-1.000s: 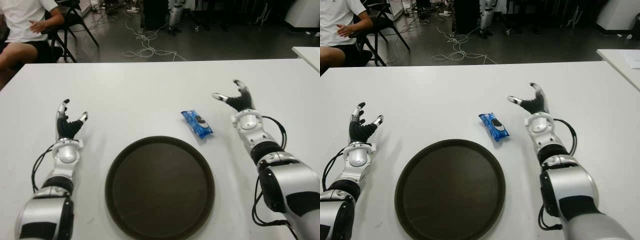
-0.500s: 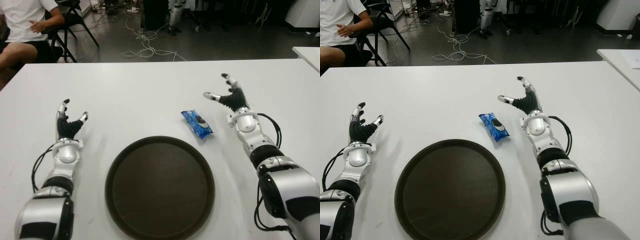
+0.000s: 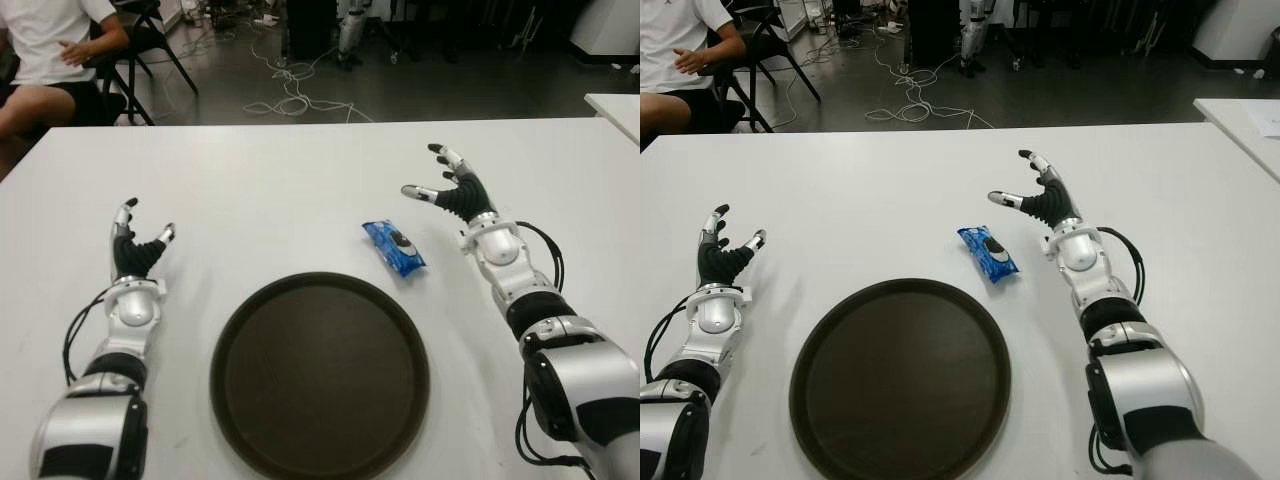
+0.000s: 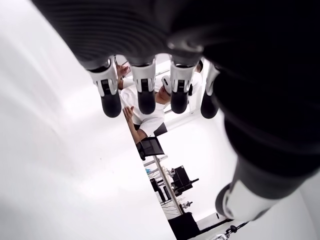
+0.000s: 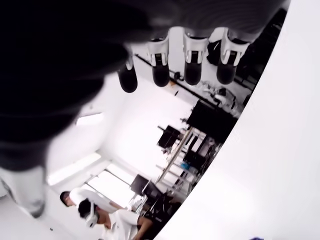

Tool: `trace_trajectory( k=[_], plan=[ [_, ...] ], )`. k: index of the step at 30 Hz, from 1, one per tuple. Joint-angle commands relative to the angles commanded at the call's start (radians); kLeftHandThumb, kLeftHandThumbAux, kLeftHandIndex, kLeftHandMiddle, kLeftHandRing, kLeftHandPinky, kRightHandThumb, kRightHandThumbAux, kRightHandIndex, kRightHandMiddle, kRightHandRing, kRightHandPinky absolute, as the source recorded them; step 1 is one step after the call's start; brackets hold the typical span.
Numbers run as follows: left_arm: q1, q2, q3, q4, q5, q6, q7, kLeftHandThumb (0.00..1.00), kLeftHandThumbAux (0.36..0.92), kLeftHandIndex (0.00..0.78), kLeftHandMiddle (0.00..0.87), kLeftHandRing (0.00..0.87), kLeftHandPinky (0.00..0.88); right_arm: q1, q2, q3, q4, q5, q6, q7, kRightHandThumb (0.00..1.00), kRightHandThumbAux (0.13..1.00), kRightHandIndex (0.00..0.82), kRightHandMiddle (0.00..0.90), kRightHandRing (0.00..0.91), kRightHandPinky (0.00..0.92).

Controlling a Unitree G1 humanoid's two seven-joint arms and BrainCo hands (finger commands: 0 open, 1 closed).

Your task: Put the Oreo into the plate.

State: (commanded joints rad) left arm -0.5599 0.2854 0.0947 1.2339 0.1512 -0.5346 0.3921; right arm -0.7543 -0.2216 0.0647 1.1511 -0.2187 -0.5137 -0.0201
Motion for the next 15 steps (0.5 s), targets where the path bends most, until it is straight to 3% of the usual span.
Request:
trace_trajectory(
  k=[7, 15],
  plan=[
    [-0.002, 0.002, 0.002, 0.001, -0.003, 0.001, -0.008, 0.0, 0.742, 0.054, 0.076, 0.045, 0.029, 0.036, -0.02, 0.016, -0.078, -0.015, -0.015, 0.025, 0.0, 0.574, 0.058, 0.023, 0.0, 0.0],
    [0.001, 0.003, -0.002, -0.001, 0.0, -0.015, -0.012, 0.0, 0.751, 0.06, 0.078, 0.053, 0.039, 0.065, -0.054, 0.086, -0.19, -0.109, 0.066, 0.006, 0.0, 0.541, 0.016, 0.0, 0.0, 0.0]
  ],
)
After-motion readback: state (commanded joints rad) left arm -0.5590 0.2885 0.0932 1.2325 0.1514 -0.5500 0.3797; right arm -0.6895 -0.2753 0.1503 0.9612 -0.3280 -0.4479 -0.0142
